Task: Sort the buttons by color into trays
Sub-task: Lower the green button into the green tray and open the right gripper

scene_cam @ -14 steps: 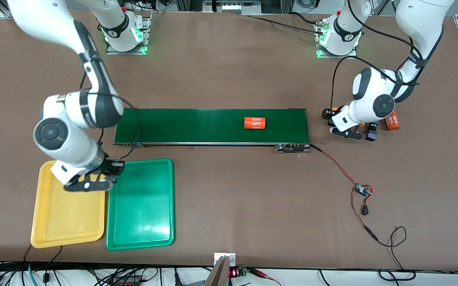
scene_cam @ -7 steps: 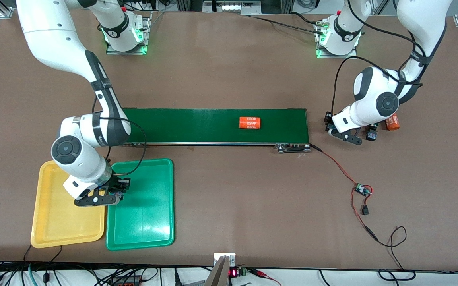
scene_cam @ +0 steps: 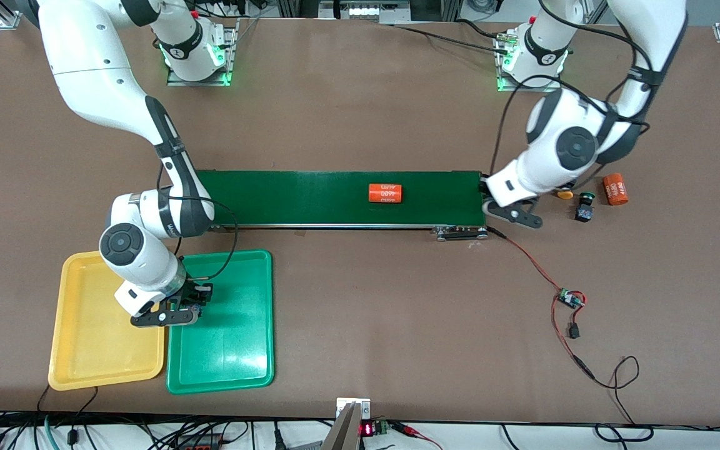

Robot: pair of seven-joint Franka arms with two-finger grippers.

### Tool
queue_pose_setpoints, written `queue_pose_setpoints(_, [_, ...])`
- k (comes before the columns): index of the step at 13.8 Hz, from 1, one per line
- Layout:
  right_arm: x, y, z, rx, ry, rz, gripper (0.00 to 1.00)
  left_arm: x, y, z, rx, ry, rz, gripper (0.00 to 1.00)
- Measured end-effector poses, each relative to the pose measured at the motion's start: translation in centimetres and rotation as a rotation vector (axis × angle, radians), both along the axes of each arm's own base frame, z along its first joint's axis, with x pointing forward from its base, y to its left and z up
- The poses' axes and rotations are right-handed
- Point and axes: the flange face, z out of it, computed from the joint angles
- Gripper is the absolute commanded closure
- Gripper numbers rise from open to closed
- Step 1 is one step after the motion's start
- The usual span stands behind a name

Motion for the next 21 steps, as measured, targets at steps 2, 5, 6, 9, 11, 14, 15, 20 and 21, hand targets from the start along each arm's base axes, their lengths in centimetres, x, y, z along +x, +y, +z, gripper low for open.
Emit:
queue_pose_setpoints(2, [-0.2,0.0,-1.2,-0.003,0.014,0.000,0.64,-0.9,-2.2,-0.5,0.013,0.020,0.086,1.00])
queue_pose_setpoints(5, [-0.2,-0.1,-1.4,-0.004,0.014,0.000,0.47,-0.9,-2.6,-1.6,0.011,0.034,0.146,1.00])
queue_pose_setpoints(6, [-0.1,0.0,-1.3,-0.003,0.012,0.000,0.38,-0.8,-2.6,-2.1,0.005,0.031,0.169,1.00])
queue_pose_setpoints(9, [0.0,0.0,-1.1,-0.002,0.009,0.000,0.31,-1.0,-3.6,-3.2,-0.004,0.038,0.210,0.37])
queue_pose_setpoints(11, [0.0,0.0,-1.1,-0.002,0.007,0.000,0.25,-0.9,-4.1,-3.1,-0.016,0.018,0.210,0.00])
queue_pose_setpoints(14, [0.2,-0.1,-0.9,-0.002,0.003,0.000,0.18,-0.4,-4.9,-2.0,-0.039,-0.030,0.208,0.00])
queue_pose_setpoints(15, [0.2,-0.2,-0.8,-0.001,0.002,-0.002,0.15,-0.1,-4.9,-1.3,-0.042,-0.046,0.209,0.00])
queue_pose_setpoints(20, [0.3,-0.9,1.8,0.001,0.036,-0.026,0.00,1.7,2.1,0.4,0.034,-0.023,0.325,0.00])
queue_pose_setpoints(21, [0.1,-1.0,3.0,-0.003,0.056,-0.030,0.00,1.9,4.5,-0.3,0.054,0.006,0.361,0.00])
